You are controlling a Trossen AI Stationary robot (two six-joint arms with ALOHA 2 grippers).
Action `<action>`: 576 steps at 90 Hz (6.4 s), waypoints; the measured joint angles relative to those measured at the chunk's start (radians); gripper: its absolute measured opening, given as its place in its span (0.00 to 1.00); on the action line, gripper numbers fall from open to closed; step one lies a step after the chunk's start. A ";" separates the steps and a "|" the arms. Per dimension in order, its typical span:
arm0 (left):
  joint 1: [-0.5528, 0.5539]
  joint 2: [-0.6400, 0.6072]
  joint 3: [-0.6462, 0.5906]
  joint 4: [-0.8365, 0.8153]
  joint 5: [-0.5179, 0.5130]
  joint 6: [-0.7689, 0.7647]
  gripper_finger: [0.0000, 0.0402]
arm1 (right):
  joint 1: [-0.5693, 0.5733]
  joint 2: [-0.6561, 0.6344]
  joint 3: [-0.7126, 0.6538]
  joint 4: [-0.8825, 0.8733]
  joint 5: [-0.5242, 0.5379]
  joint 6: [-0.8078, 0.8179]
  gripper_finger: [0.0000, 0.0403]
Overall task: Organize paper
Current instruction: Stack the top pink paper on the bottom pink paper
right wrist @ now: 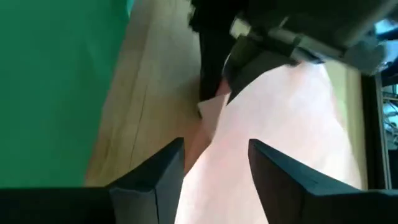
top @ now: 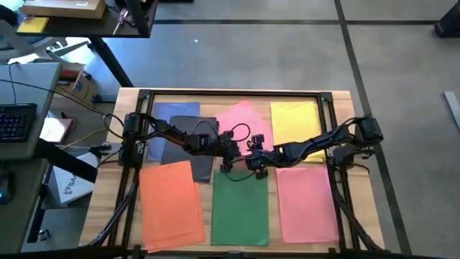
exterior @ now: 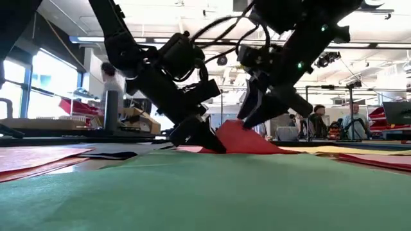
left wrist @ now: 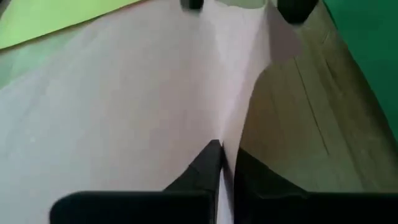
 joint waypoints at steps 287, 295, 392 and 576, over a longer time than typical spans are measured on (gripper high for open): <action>-0.527 0.131 0.412 0.021 -0.277 0.432 0.00 | 0.905 -0.048 0.377 -0.946 -0.081 1.539 0.00; -0.530 0.132 0.425 0.012 -0.255 0.467 0.00 | 0.928 -0.048 0.443 -1.022 -0.078 1.569 0.00; -0.454 0.518 0.929 -0.088 -0.079 0.477 0.00 | 1.125 -0.037 0.591 -1.186 -0.509 2.153 0.29; -0.448 0.718 1.362 -0.491 0.026 0.091 0.49 | 1.150 -0.030 0.591 -1.221 -0.228 2.205 0.29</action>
